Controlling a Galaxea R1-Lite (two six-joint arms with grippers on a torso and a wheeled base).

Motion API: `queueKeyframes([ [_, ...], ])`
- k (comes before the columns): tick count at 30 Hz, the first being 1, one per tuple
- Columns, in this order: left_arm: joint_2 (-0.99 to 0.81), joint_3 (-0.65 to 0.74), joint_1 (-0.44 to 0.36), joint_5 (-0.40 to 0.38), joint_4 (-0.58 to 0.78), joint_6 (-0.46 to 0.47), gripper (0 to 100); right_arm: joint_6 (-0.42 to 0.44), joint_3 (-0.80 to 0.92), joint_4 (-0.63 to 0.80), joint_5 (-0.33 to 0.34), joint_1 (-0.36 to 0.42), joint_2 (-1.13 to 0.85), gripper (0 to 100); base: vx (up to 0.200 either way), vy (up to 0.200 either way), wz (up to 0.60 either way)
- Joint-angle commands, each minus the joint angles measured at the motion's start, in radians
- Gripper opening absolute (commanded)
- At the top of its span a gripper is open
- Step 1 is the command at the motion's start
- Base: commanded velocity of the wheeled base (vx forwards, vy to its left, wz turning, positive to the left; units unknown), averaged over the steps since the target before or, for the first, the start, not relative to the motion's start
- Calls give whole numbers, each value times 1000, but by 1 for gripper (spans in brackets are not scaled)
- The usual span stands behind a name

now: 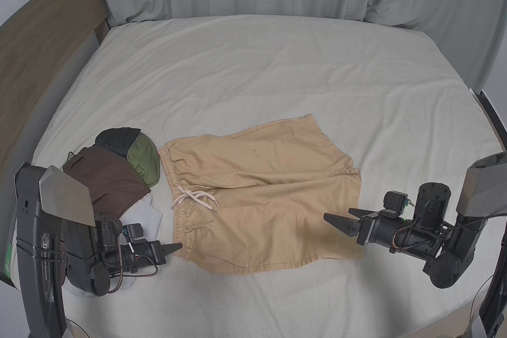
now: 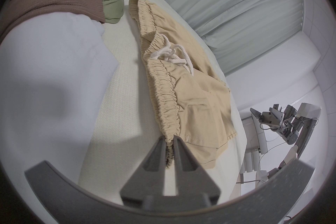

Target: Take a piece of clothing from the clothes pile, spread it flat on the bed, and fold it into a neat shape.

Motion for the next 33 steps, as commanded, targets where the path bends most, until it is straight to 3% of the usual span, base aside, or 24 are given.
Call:
queueKeyframes([
  [1,-3,3,12,-2,0,-1,100,0,0,-1,0,-1,3,100,0,0,0],
  [9,8,21,30,-5,-2,3,100,-21,0,-1,0,-1,15,100,0,0,0],
  [20,8,35,-11,-13,-2,17,100,-29,0,-2,0,-2,21,100,0,0,0],
  [21,8,35,-11,-13,-2,17,0,-29,0,-2,0,-2,21,100,0,0,0],
  [33,8,30,-10,-14,-2,19,0,-35,36,-1,4,-13,23,100,0,0,0],
])
